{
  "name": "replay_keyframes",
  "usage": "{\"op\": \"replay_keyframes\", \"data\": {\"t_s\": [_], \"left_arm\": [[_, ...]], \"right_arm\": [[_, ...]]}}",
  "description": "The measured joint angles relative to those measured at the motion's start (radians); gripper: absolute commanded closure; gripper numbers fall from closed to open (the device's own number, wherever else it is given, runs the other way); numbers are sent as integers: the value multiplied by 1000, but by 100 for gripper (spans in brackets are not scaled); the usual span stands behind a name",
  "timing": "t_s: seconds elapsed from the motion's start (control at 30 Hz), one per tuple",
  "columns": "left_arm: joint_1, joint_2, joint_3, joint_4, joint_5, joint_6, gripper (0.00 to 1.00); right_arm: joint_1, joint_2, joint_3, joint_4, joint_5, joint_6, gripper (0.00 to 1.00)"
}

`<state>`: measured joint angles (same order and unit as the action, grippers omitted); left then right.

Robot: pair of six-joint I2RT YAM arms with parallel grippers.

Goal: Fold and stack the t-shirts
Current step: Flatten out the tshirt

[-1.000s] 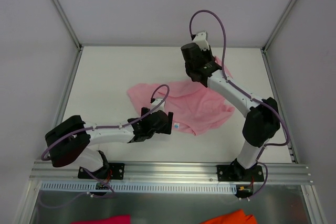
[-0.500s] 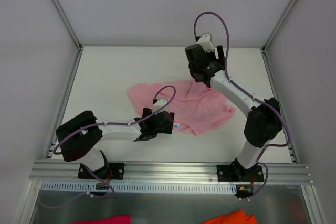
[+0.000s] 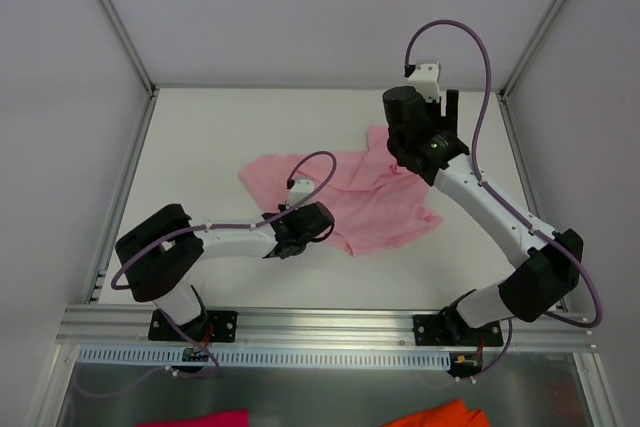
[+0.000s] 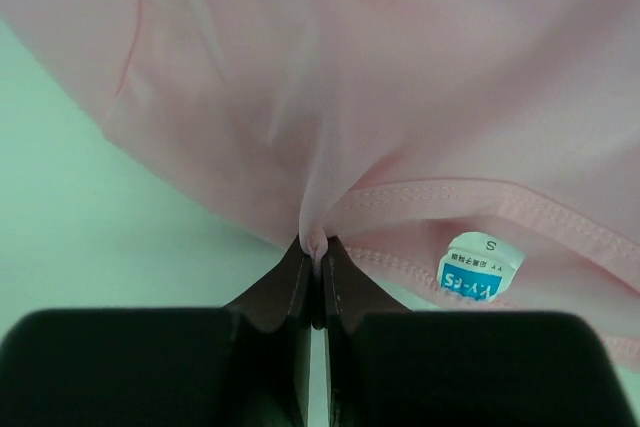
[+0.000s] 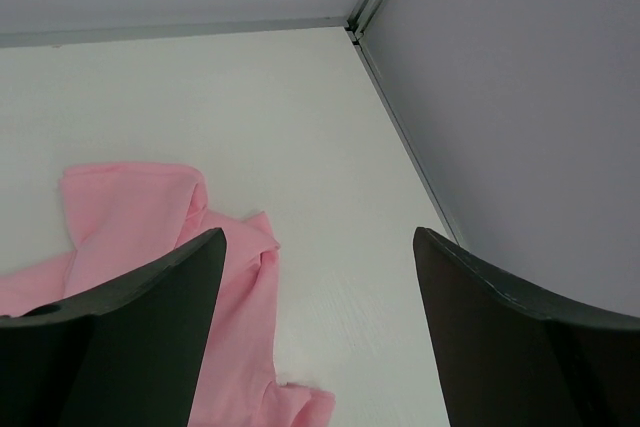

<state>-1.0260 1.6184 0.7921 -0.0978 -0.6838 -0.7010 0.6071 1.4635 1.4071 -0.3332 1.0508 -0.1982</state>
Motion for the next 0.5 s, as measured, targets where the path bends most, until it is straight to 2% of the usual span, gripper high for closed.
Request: {"op": "replay_keyframes", "data": {"t_s": [0.23, 0.43, 0.47, 0.5], "left_arm": [[209, -133, -34, -92, -71, -18, 100], [285, -233, 7, -200, -158, -19, 98], [309, -237, 24, -206, -162, -14, 72], [337, -242, 37, -211, -162, 1, 68]], "right_arm": [[0, -1, -24, -5, -9, 3, 19], [0, 0, -28, -13, -40, 16, 19], [0, 0, -29, -14, -44, 19, 19], [0, 0, -31, -16, -46, 22, 19]]}}
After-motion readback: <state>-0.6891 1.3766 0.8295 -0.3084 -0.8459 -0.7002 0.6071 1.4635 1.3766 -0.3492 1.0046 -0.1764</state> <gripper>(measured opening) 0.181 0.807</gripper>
